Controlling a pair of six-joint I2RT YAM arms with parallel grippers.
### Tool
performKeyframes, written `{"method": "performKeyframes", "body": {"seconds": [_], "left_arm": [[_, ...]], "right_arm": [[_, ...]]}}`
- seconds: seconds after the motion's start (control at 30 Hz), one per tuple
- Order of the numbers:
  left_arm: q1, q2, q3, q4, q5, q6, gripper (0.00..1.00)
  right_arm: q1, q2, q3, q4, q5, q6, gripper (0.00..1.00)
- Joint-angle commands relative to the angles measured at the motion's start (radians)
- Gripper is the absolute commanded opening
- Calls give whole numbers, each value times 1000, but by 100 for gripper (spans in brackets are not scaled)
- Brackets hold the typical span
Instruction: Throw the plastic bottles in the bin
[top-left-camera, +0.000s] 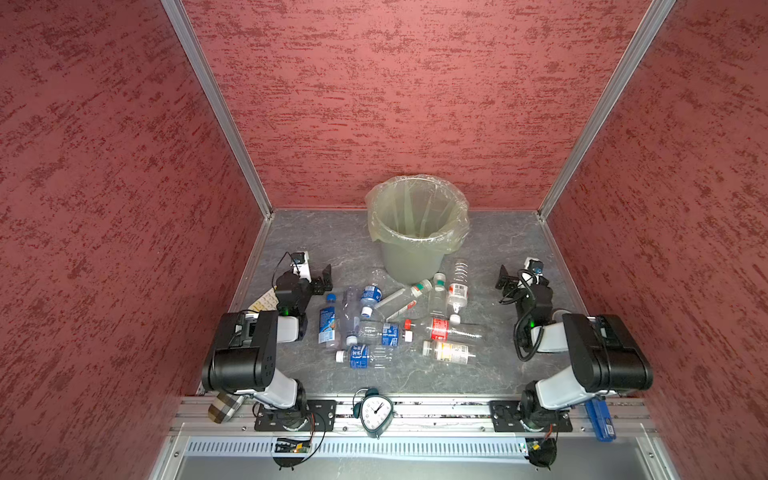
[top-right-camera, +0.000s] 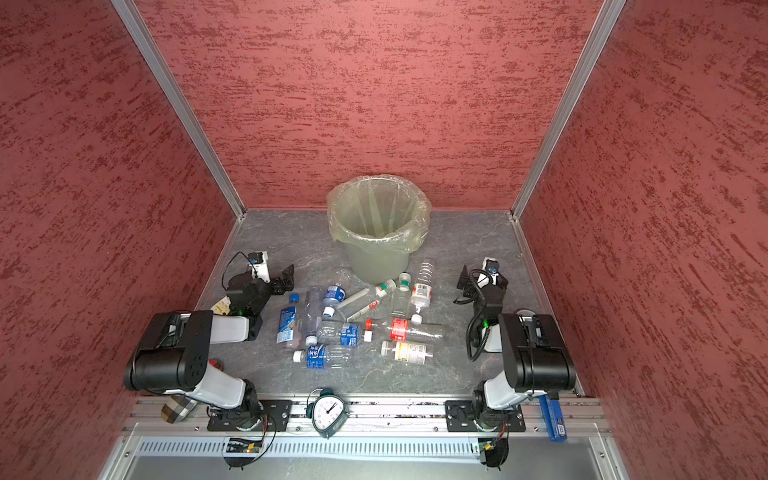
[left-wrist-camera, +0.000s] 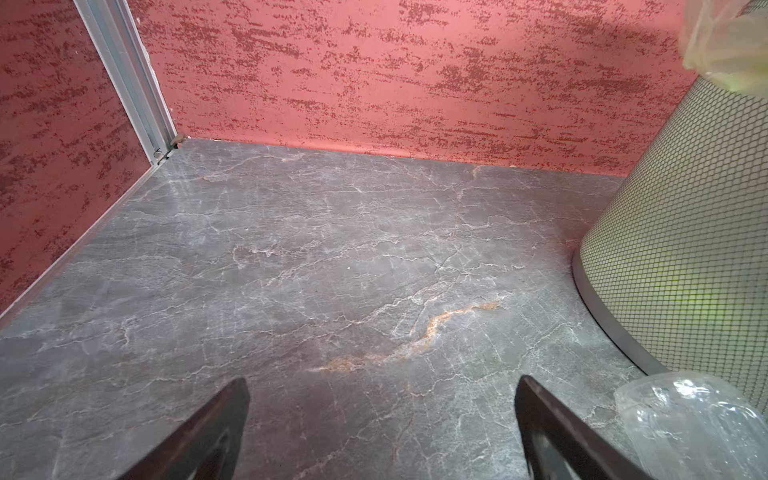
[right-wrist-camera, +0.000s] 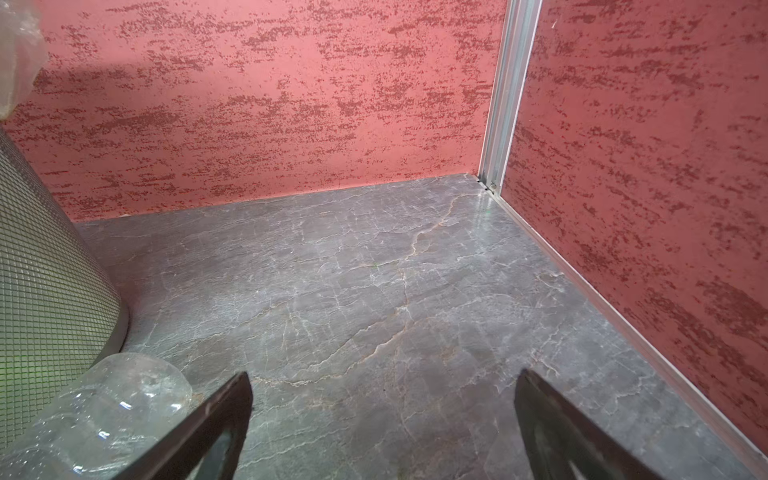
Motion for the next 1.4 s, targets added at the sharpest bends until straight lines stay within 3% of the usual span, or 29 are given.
{"method": "performKeyframes", "body": {"seconds": [0.0,1.07,1.37], "left_arm": [[-3,-2,10,-5,2,1,99],[24,-2,-5,25,63,-11,99],[24,-56,-121,198,30,-20,99]], "right_arm": [[6,4,16,18,20,8,99],[6,4,16,21,18,10,99],[9,-12,-51,135,29,5,99]]}}
